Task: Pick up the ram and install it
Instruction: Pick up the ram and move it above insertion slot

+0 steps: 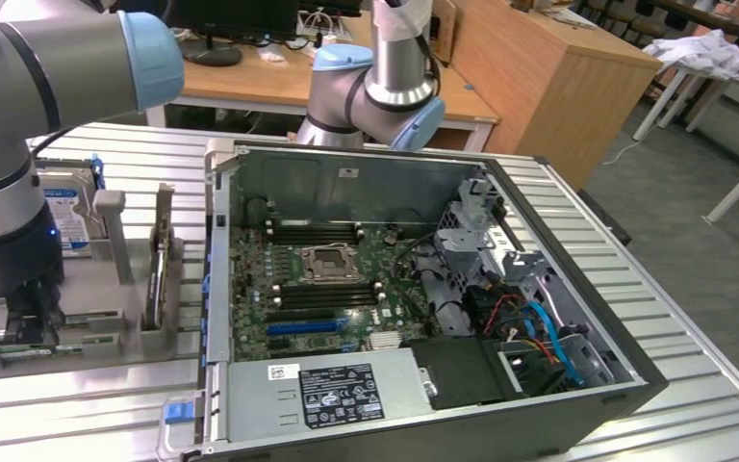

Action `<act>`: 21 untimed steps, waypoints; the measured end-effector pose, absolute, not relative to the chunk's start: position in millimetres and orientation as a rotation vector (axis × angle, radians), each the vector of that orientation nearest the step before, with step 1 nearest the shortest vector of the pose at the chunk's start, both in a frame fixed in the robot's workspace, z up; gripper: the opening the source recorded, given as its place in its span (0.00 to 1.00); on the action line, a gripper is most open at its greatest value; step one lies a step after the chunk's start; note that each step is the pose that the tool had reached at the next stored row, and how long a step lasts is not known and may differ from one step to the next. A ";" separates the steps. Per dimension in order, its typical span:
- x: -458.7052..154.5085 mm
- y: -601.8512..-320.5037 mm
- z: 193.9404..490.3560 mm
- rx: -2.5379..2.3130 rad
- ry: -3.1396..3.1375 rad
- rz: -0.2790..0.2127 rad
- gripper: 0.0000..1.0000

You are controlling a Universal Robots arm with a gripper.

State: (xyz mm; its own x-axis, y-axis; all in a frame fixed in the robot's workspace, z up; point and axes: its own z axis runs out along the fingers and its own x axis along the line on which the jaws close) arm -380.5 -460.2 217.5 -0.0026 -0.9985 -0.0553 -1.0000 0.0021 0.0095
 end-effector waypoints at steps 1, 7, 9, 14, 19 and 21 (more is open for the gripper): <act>-380.6 -459.8 217.5 -2.195 2.201 0.071 0.31; -380.6 -459.6 216.0 -2.195 2.201 0.071 0.31; -380.7 -459.7 214.0 -2.195 2.201 0.072 0.31; -380.7 -459.7 210.7 -2.195 2.201 0.072 0.31; -378.2 -459.7 209.8 -2.195 2.200 0.073 0.31; -376.3 -459.7 209.3 -2.195 2.200 0.073 0.31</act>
State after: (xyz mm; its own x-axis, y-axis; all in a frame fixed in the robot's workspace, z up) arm -376.3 -459.7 209.3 -0.0026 -0.9984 -0.0563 -0.9999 0.0021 0.0100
